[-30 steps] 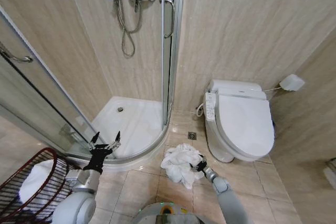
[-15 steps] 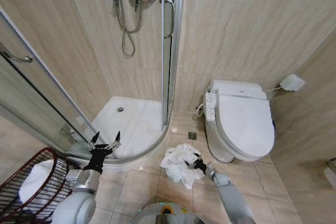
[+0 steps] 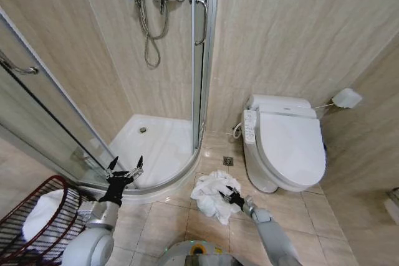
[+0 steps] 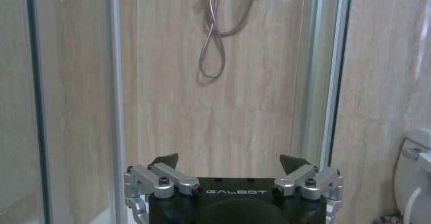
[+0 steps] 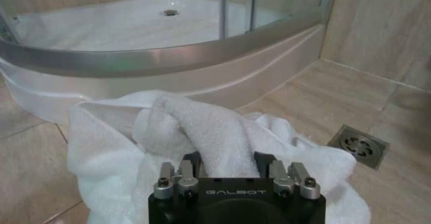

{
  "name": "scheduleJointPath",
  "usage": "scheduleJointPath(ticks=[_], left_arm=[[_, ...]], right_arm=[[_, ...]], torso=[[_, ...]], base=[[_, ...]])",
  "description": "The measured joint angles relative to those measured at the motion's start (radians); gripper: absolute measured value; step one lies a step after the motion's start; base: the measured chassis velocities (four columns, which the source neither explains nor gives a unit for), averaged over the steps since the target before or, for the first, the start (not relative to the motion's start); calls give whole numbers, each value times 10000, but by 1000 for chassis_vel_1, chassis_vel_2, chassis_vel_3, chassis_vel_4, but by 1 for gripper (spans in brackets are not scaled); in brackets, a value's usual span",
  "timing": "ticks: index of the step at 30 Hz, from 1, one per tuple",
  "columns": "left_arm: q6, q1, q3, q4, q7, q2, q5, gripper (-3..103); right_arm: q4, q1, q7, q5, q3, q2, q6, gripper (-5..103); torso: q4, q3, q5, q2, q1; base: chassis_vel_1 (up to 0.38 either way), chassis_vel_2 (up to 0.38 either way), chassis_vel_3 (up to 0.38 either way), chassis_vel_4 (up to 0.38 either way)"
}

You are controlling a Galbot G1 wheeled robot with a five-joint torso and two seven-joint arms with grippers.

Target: Discard the used towel into the hamper.

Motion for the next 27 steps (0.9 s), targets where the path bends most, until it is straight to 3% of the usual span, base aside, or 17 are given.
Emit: scheduleJointPath(ticks=[5,8,11,14,18,27], left_arm=[[1,0,0,0,0,0,0,98],[1,0,0,0,0,0,0,98],[0,0,0,0,0,0,0,98],[0,0,0,0,0,0,0,98],[0,0,0,0,0,0,0,98],[0,0,0,0,0,0,0,98]], right_arm=[[-55,10,87,-14,16,-29,12,40],[-67,7,106,-10,19,-54,25,36],[-122,4,260,-11,22,-71,88,24],[-175,-6,351,-10,42,-73,156,19],[-164,-76,386,28,58,-83,209,5],[-3,-146,445,224,58,-68,290,3]], torso=[[0,0,0,0,0],[0,0,0,0,0],[0,0,0,0,0],[0,0,0,0,0],[0,0,0,0,0],[0,0,0,0,0]], base=[[0,0,0,0],[0,0,0,0],[0,0,0,0],[0,0,0,0],[0,0,0,0],[0,0,0,0]])
